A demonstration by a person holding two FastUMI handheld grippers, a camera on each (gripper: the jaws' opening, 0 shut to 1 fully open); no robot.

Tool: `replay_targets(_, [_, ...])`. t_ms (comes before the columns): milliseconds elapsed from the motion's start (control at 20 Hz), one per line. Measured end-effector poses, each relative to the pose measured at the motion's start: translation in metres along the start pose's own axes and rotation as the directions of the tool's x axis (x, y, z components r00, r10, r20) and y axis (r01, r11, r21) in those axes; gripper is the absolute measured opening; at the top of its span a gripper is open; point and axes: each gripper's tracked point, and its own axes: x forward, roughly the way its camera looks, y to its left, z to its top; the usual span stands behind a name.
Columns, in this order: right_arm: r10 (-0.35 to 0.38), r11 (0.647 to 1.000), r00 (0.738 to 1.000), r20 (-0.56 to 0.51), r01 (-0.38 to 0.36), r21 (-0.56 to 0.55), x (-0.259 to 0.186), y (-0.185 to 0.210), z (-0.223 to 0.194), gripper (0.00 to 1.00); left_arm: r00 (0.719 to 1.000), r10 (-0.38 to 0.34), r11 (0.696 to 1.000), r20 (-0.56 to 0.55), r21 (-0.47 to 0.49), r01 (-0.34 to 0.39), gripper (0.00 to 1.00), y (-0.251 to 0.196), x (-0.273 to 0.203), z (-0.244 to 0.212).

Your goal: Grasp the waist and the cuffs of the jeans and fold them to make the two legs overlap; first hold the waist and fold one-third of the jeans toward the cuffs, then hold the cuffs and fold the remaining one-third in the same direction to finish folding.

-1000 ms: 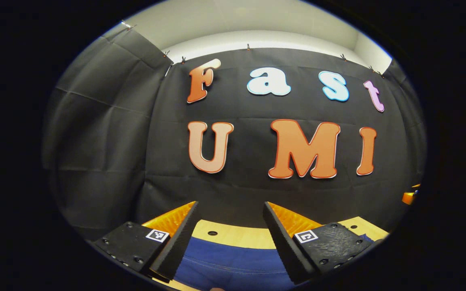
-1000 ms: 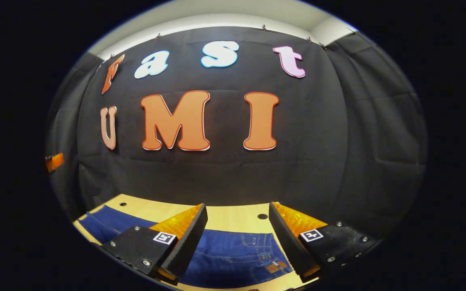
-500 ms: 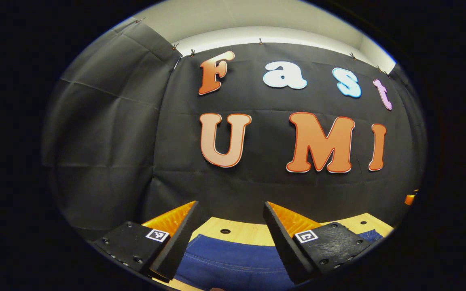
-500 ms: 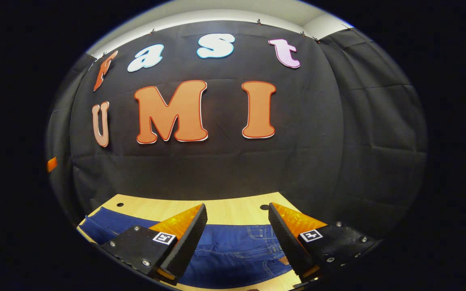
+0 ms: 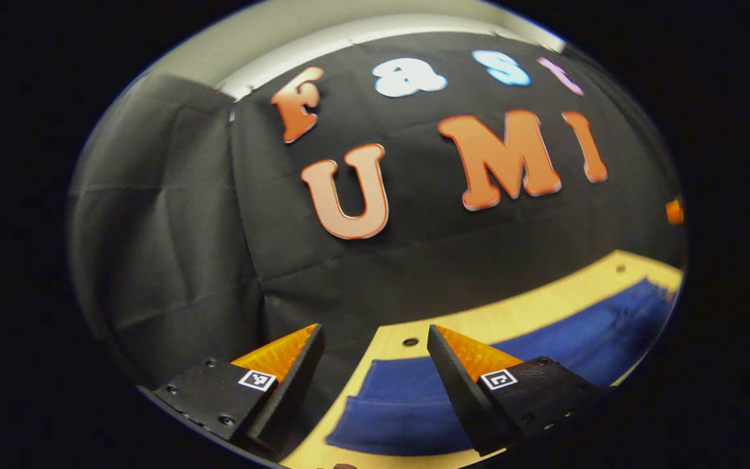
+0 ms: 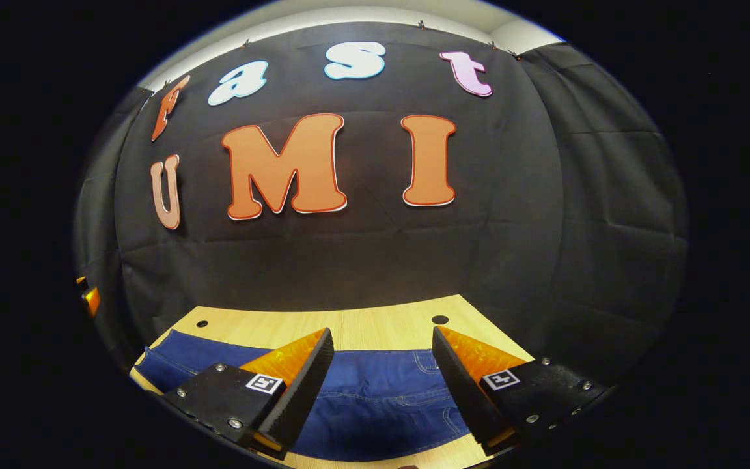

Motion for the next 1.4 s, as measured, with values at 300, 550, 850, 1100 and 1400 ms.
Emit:
replay_targets(300, [0.044,0.996,0.997,-0.066,-0.038,0.081,0.008,0.024,-0.015,0.96,0.954,-0.232,0.807,-0.188,0.51,0.297,0.98,-0.048,-0.016,-0.097])
replay_targets(550, [0.066,0.997,0.994,-0.091,-0.061,0.055,0.015,0.038,-0.024,0.96,0.913,-0.261,0.619,-0.313,0.672,0.407,0.97,-0.041,-0.034,-0.178])
replay_targets(850, [0.046,0.999,0.992,-0.121,-0.043,0.03,0.019,0.038,-0.034,0.96,0.857,-0.28,0.46,-0.433,0.723,0.515,0.98,-0.03,-0.019,-0.245])
replay_targets(1100, [0.005,1.0,0.991,-0.135,-0.005,0.002,0.016,0.025,-0.039,0.96,0.804,-0.307,0.345,-0.509,0.728,0.593,0.98,-0.04,-0.003,-0.291])
replay_targets(1400, [-0.034,0.999,0.988,-0.149,0.035,0.002,0.015,0.014,-0.042,0.96,0.76,-0.323,0.233,-0.564,0.731,0.641,0.98,-0.051,0.012,-0.313])
